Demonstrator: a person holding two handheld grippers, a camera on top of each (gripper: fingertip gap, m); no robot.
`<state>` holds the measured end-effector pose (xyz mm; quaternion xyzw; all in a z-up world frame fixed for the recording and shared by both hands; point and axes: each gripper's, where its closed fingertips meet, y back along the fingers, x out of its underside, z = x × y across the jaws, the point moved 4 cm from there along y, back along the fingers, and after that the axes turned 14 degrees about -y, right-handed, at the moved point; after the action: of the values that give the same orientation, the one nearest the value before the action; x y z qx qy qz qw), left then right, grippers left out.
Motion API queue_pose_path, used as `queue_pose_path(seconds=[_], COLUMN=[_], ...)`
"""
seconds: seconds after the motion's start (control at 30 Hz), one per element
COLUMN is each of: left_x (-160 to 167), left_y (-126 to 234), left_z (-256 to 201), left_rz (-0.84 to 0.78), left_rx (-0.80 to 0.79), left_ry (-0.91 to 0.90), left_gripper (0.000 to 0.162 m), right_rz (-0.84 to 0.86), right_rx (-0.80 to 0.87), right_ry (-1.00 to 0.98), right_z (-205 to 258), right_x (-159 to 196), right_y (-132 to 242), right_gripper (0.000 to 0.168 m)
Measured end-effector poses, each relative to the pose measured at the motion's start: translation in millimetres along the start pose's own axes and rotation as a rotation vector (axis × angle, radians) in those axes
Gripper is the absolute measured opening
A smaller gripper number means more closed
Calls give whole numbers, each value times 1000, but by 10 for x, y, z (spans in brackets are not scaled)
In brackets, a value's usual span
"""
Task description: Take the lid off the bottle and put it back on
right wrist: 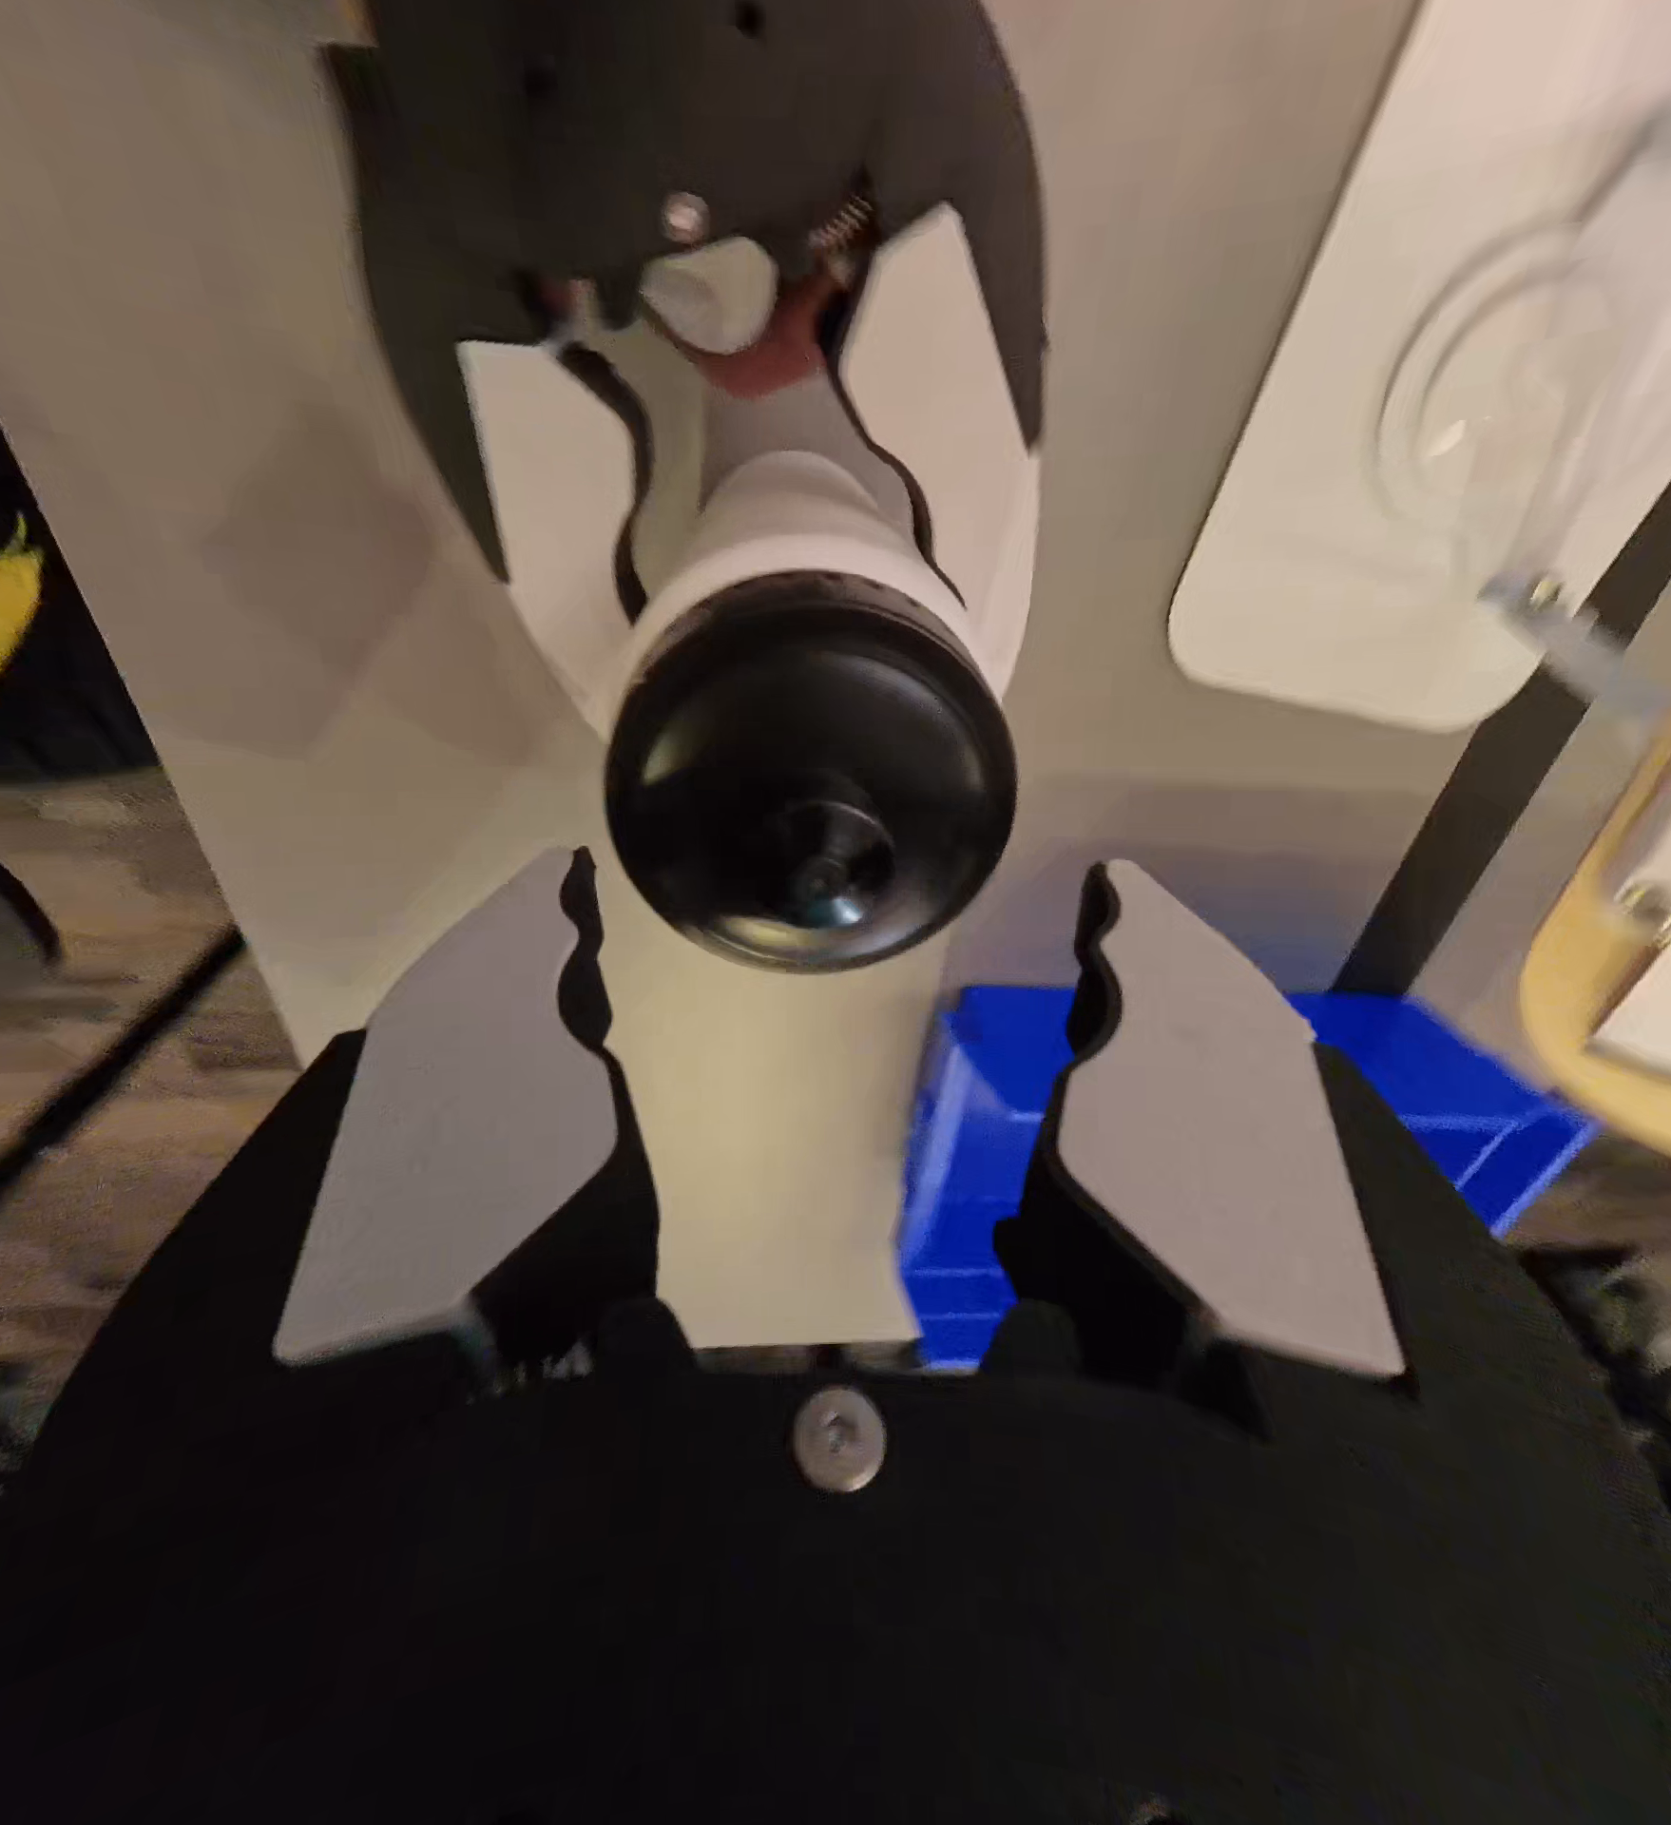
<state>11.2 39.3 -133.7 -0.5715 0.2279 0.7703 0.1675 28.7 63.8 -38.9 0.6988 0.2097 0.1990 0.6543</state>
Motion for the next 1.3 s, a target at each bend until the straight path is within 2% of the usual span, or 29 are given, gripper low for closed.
queue_pose_path(seconds=[0.13,0.2,0.27,0.4,0.47,0.57,0.63,0.73,0.8,0.9,1.1,1.23,1.27,1.3], left_x=[0,2,4,4,4,-7,-3,-2,-1,2,3,0,0,1], left_y=[-2,0,2,-6,-5,-17,-9,-5,-6,-2,-10,-13,-11,-10], left_z=[1,4,10,25,16,-12,-12,-14,-10,0,12,-3,-4,-4], left_rz=[0,-1,0,-2,-4,2,1,4,3,4,3,5,3,4], left_rx=[1,1,-1,-5,-1,1,1,1,1,-1,-5,-1,-1,-1], left_ry=[1,1,3,14,8,-3,-2,-4,-3,-1,4,1,-1,-1], left_gripper=[86,86,86,86,86,86,86,86,86,86,86,86,86,86], right_rz=[12,23,29,14,-2,25,9,17,23,40,-15,-3,-8,-22], right_rx=[16,5,-10,-42,-39,-48,-30,3,5,-9,-51,-20,0,14], right_ry=[158,167,98,-190,-270,-220,-99,84,160,128,-253,-142,-93,-25], right_z=[27,33,32,29,49,66,42,33,44,43,42,43,26,30], right_x=[-68,-84,-83,-72,-69,-35,-55,-85,-111,-116,-95,-46,-51,-69], right_y=[-37,-68,-71,-74,-78,-59,-36,-39,-61,-69,-75,-62,-44,-17], right_gripper=[76,76,76,76,76,76,92,88,78,76,76,77,87,89])
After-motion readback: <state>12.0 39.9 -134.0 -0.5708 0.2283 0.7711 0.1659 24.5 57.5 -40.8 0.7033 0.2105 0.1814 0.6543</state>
